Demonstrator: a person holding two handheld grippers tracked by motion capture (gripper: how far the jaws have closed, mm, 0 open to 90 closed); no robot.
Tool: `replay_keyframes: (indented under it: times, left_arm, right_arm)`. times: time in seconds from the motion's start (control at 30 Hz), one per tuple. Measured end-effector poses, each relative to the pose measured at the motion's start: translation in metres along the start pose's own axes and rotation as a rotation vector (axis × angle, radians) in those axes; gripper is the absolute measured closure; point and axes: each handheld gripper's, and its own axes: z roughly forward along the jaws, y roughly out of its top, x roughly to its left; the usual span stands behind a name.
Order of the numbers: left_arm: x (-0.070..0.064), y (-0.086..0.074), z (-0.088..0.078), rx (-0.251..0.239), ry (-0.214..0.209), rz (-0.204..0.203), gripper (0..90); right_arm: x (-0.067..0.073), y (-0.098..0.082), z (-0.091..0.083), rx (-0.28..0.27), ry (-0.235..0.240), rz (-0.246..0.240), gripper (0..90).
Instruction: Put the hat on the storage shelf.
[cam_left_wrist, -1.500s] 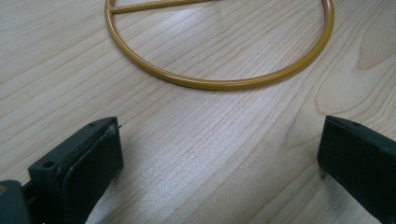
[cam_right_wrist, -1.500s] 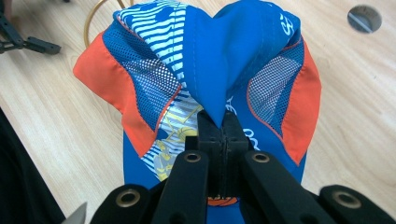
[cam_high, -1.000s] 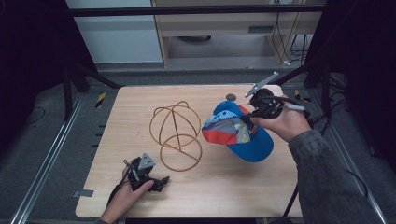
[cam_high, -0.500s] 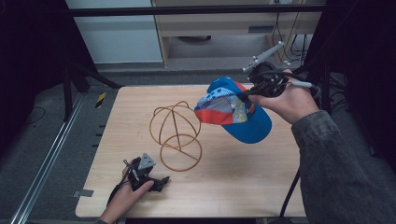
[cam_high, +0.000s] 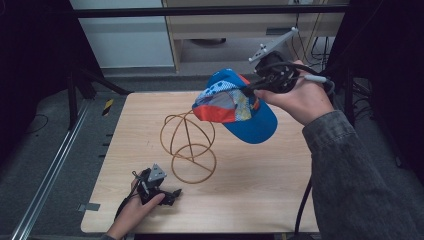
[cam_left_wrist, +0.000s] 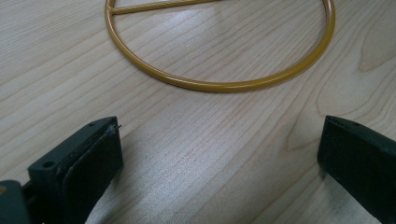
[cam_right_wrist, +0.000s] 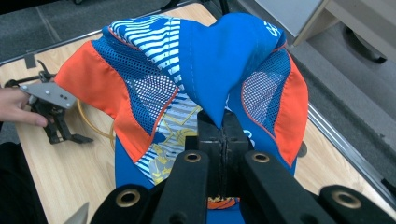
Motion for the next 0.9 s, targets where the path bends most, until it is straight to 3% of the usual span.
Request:
replay_keyframes:
  times: [0.23,0.9]
  left_arm:
    - [0.0,0.0,0.0,0.0,0.0,0.0,0.0]
    - [0.0,0.0,0.0,-0.002,0.002,-0.002,0.0]
  right_arm:
    - [0.006,0.022,0.02,-0.002,0.027,-0.028,90.0]
    - [0.023,0.057,0.061,-0.001,0.067,-0.072,90.0]
